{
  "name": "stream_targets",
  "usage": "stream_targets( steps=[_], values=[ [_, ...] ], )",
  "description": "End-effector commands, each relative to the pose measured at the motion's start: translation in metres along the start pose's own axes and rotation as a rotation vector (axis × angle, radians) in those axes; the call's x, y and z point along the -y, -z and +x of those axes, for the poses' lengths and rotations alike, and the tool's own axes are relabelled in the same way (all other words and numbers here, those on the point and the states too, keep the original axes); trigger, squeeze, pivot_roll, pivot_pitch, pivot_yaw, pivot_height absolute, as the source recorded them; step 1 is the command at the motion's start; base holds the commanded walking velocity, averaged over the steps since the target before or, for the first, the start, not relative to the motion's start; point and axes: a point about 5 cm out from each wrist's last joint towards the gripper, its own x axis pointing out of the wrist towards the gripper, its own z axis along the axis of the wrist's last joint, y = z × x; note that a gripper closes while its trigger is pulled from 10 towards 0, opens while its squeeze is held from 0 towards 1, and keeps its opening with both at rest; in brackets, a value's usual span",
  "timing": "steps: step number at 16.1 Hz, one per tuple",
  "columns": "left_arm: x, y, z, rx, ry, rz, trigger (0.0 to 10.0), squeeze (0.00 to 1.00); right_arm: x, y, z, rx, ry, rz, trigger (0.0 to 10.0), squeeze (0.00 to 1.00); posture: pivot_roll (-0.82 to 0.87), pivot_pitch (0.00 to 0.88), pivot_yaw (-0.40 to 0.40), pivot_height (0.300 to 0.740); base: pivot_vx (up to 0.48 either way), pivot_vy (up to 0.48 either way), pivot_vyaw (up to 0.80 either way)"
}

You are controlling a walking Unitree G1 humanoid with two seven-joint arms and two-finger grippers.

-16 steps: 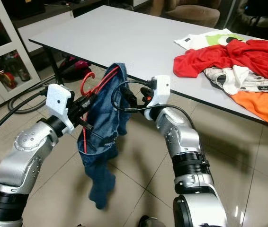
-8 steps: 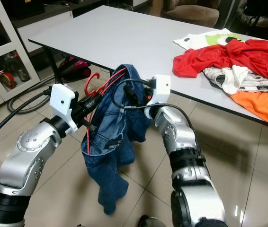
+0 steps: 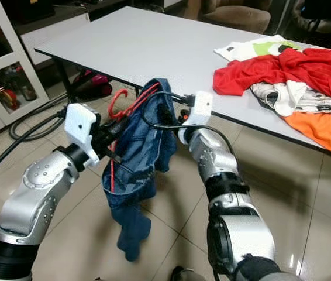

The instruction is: Hang hanger

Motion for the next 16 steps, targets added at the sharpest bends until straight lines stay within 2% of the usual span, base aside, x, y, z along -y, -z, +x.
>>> stream_targets(
  steps=[1,6,9,13,16],
  values=[
    [0.003,-0.009,-0.001,0.041,0.018,0.005,10.0,0.00,-0.003,-0.004,0.003,0.015,-0.006,0.004,0.0,0.00,0.04,0.045,0.019,0.740,0.000,0.000,0.00],
    [0.008,-0.004,-0.001,0.009,0.050,0.006,10.0,0.00,-0.003,-0.004,0.003,0.012,-0.020,-0.023,0.0,0.00,0.04,0.048,0.014,0.740,0.000,0.000,0.00],
    [0.009,0.004,-0.003,-0.021,0.048,0.009,10.0,0.00,0.008,0.002,-0.004,-0.006,0.005,-0.024,0.0,0.00,0.04,0.052,0.013,0.740,0.000,0.000,0.00],
    [0.002,0.004,-0.012,-0.052,0.059,0.043,10.0,0.00,0.014,0.005,-0.026,-0.029,-0.064,-0.071,0.0,0.00,0.04,0.055,0.015,0.740,0.000,0.000,0.00],
    [-0.001,0.001,-0.014,-0.051,0.066,0.045,10.0,0.00,0.006,0.011,-0.040,-0.052,-0.113,-0.097,0.0,0.00,0.02,0.053,0.020,0.740,0.000,0.000,0.00]
  ],
)
